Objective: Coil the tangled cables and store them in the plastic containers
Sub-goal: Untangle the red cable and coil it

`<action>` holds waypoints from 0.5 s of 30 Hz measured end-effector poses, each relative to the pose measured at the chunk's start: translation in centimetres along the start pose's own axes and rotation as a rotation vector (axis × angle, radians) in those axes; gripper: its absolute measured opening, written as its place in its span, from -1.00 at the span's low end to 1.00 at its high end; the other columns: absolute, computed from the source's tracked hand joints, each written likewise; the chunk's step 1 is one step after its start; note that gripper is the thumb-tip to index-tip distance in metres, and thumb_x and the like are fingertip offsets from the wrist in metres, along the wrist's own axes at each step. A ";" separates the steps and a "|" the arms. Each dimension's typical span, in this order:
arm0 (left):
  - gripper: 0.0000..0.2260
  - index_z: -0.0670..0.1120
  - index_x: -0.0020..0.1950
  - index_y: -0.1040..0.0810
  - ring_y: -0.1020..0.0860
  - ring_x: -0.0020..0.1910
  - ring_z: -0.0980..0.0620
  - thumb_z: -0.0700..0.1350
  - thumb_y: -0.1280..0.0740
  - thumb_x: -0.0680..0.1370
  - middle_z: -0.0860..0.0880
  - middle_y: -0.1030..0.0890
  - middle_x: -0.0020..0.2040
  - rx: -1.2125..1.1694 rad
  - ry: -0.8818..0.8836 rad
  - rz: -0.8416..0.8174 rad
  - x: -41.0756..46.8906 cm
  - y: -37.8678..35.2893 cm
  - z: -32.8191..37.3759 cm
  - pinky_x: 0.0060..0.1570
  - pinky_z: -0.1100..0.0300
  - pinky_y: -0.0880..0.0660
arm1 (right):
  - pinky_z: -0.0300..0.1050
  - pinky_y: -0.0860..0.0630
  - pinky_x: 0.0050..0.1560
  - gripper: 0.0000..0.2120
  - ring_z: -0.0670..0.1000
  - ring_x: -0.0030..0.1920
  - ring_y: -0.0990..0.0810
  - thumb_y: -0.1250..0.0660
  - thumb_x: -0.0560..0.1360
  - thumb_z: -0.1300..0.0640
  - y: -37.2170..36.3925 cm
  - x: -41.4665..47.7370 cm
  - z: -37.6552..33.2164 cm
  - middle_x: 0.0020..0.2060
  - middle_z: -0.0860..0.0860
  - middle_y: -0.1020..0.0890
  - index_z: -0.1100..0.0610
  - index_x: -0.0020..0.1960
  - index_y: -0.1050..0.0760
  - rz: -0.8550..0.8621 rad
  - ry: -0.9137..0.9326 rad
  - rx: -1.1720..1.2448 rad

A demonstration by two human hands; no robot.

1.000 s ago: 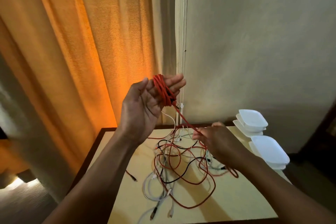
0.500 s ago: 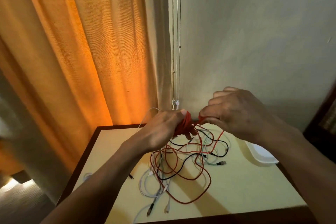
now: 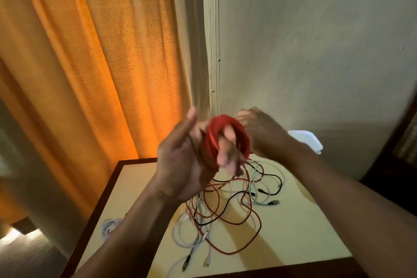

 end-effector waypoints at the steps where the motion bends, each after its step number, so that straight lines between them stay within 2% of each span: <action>1: -0.51 -0.24 0.04 -0.62 -0.64 -0.21 -0.10 0.15 -0.12 0.63 -0.12 -0.64 -0.26 -0.064 -0.096 0.061 0.2 0.7 1.1 0.07 -0.08 -0.54 | -0.07 -0.42 -0.05 -0.88 0.03 -0.14 -0.56 -0.30 0.59 0.13 -1.4 -0.4 -0.2 -0.12 0.00 -0.66 0.10 0.03 -0.61 -0.038 -0.076 0.098; 3: -0.64 -0.26 0.19 -0.55 -0.67 0.06 -0.09 0.00 -0.16 0.67 -0.12 -0.71 -0.01 -0.057 -0.267 0.184 0.5 2.8 3.2 0.25 -0.01 -0.54 | -0.13 -0.45 0.00 -0.83 -0.10 -0.08 -0.50 -0.24 0.66 0.09 -3.6 -1.5 -0.9 -0.01 -0.03 -0.59 0.10 0.19 -0.54 -0.110 -0.246 0.318; 5: -0.65 -0.37 0.29 -0.48 -0.65 0.22 -0.12 -0.11 -0.16 0.70 -0.18 -0.69 0.16 0.163 -0.366 0.350 0.6 5.3 4.4 0.19 0.09 -0.56 | -0.24 -0.42 -0.14 -0.86 -0.19 -0.19 -0.50 -0.23 0.68 0.09 -4.7 -2.9 -1.5 -0.12 -0.14 -0.56 0.00 0.17 -0.55 -0.097 -0.356 0.500; 7: -0.66 -0.42 0.31 -0.47 -0.64 0.25 -0.15 -0.16 -0.20 0.69 -0.23 -0.68 0.21 0.396 -0.395 0.497 0.3 7.3 4.7 0.16 0.11 -0.57 | -0.22 -0.48 -0.23 -0.85 -0.15 -0.28 -0.59 -0.22 0.69 0.10 -4.1 -4.0 -2.4 -0.31 -0.11 -0.60 -0.06 0.14 -0.55 -0.016 -0.354 0.623; 9: -0.78 -0.29 0.24 -0.56 -0.68 0.19 -0.09 -0.20 -0.24 0.69 -0.16 -0.72 0.14 0.630 -0.337 0.572 -0.1 8.0 4.3 0.14 0.10 -0.59 | -0.15 -0.57 -0.11 -0.84 -0.11 -0.29 -0.66 -0.25 0.67 0.09 -3.0 -5.0 -2.8 -0.38 -0.05 -0.66 -0.04 0.17 -0.57 0.043 -0.358 0.704; 10: -0.83 -0.18 0.19 -0.60 -0.69 0.15 -0.04 -0.19 -0.24 0.70 -0.10 -0.74 0.10 0.762 -0.281 0.573 -0.2 8.0 3.9 0.11 0.08 -0.60 | -0.09 -0.60 -0.06 -0.86 -0.10 -0.29 -0.69 -0.28 0.66 0.10 -2.6 -5.4 -2.5 -0.38 -0.04 -0.68 -0.03 0.15 -0.59 0.059 -0.397 0.755; 12: -0.81 -0.01 0.08 -0.64 -0.70 0.05 0.08 -0.06 -0.22 0.72 0.00 -0.75 0.00 1.062 -0.130 0.514 -0.3 7.9 2.5 0.07 0.03 -0.61 | 0.04 -0.65 -0.04 -0.88 0.00 -0.31 -0.72 -0.33 0.63 0.15 -2.1 -5.9 -1.7 -0.39 0.00 -0.68 -0.02 0.06 -0.62 0.065 -0.513 0.871; 14: -0.67 0.02 0.00 -0.64 -0.68 -0.05 0.13 0.13 -0.15 0.72 0.03 -0.72 -0.09 1.286 0.001 0.381 -0.2 7.6 0.8 0.03 0.00 -0.62 | 0.10 -0.68 -0.20 -0.89 0.14 -0.39 -0.70 -0.37 0.60 0.20 -2.0 -6.5 -0.7 -0.43 0.02 -0.64 0.03 -0.03 -0.63 0.026 -0.625 0.980; 15: -0.61 0.02 -0.03 -0.62 -0.67 -0.09 0.13 0.19 -0.11 0.71 0.03 -0.70 -0.13 1.349 0.038 0.309 -0.1 7.6 -0.1 -0.01 0.04 -0.61 | 0.06 -0.66 -0.32 -0.90 0.17 -0.45 -0.67 -0.38 0.59 0.21 -1.8 -6.8 -0.3 -0.44 0.02 -0.61 0.05 -0.06 -0.63 0.002 -0.657 0.997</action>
Point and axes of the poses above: each hand's wrist, its own x-axis towards the middle knuckle, its own y-axis out of the back of the hand, z = x × y, the point moved 8 cm from there along x, towards the middle knuckle
